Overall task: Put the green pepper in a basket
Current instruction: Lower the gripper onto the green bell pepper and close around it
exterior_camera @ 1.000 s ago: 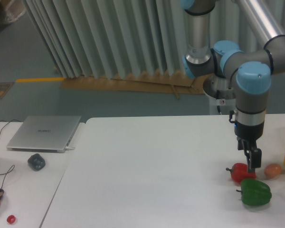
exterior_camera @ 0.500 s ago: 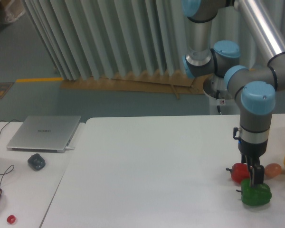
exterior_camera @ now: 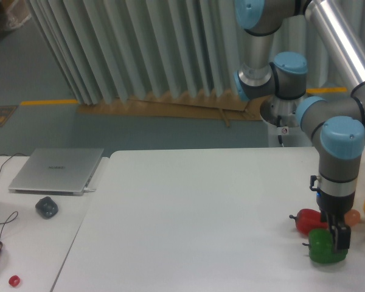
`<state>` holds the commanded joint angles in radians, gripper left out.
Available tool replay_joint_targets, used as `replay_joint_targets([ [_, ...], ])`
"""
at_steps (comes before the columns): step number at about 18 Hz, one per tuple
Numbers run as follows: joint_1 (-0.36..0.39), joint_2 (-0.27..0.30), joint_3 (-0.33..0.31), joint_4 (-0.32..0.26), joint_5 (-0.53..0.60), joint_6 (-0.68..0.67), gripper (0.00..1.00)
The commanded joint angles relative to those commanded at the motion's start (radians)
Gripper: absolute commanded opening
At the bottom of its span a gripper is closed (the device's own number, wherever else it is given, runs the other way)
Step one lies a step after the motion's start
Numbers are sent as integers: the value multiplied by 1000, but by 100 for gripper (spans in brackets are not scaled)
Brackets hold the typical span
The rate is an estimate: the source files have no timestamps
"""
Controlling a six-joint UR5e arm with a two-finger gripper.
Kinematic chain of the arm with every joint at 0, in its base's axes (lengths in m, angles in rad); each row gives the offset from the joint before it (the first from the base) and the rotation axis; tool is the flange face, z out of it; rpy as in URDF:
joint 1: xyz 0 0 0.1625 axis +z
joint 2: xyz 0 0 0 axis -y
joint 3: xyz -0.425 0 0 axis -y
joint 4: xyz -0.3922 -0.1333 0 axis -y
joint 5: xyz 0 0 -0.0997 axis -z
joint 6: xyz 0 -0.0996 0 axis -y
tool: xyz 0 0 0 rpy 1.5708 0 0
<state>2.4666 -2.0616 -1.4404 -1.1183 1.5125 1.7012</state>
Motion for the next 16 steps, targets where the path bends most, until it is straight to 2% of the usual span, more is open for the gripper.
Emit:
replay_joint_targets([
  [6, -6, -5, -15, -5, 2, 61, 100],
  [16, -17, -20, -23, -3, 2, 60, 100],
])
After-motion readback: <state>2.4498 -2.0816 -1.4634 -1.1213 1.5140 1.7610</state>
